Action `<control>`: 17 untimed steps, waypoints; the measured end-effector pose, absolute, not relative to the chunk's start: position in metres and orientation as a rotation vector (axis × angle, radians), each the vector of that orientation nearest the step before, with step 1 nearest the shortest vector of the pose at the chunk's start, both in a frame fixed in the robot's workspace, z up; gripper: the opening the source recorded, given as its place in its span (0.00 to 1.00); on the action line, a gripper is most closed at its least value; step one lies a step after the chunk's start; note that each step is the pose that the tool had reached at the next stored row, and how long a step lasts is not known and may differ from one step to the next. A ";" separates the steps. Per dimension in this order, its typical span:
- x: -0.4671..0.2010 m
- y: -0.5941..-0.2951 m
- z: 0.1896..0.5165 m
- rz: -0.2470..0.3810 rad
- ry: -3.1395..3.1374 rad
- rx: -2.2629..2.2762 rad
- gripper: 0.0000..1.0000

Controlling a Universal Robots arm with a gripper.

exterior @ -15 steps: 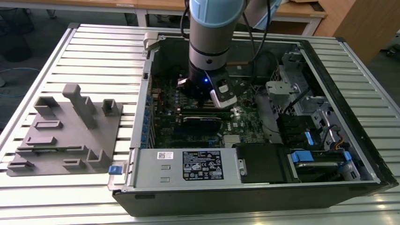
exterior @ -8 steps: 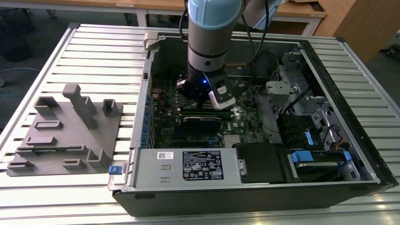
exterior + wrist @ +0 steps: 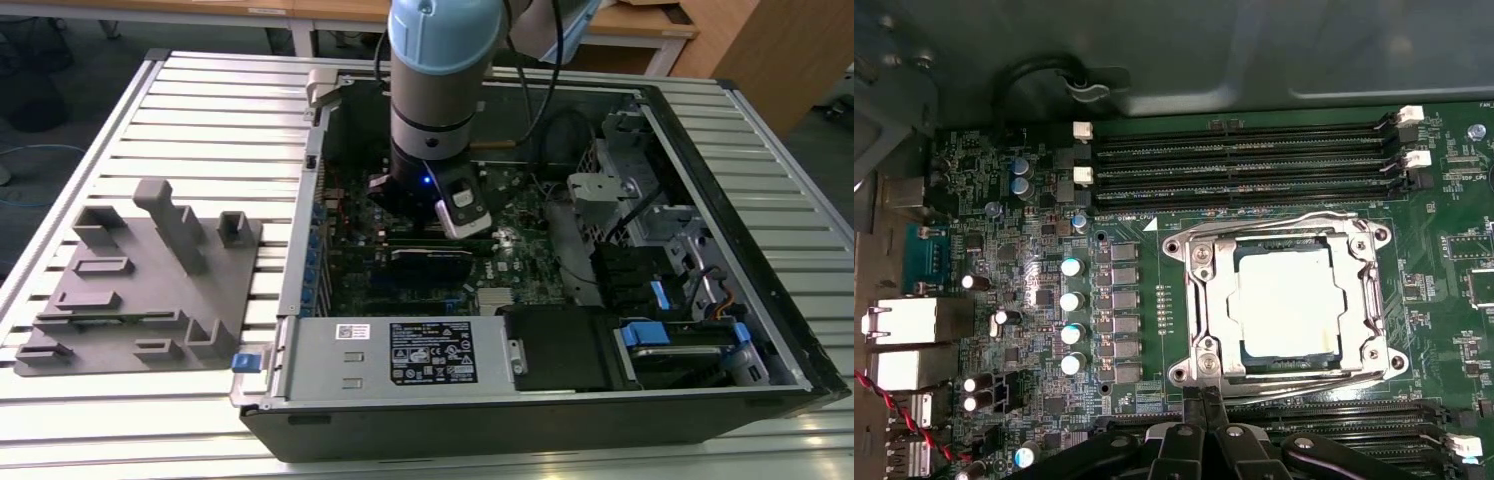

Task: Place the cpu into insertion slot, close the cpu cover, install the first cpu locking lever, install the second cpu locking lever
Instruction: 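Install the second cpu locking lever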

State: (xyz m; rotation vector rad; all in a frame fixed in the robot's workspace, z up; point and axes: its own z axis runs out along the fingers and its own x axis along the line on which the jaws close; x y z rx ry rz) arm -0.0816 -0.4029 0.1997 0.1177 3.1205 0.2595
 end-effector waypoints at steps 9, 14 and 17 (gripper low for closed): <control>-0.085 -0.403 0.200 0.262 3.120 0.118 0.11; -0.085 -0.401 0.200 0.273 3.120 0.118 0.11; -0.086 -0.401 0.200 0.273 3.120 0.118 0.11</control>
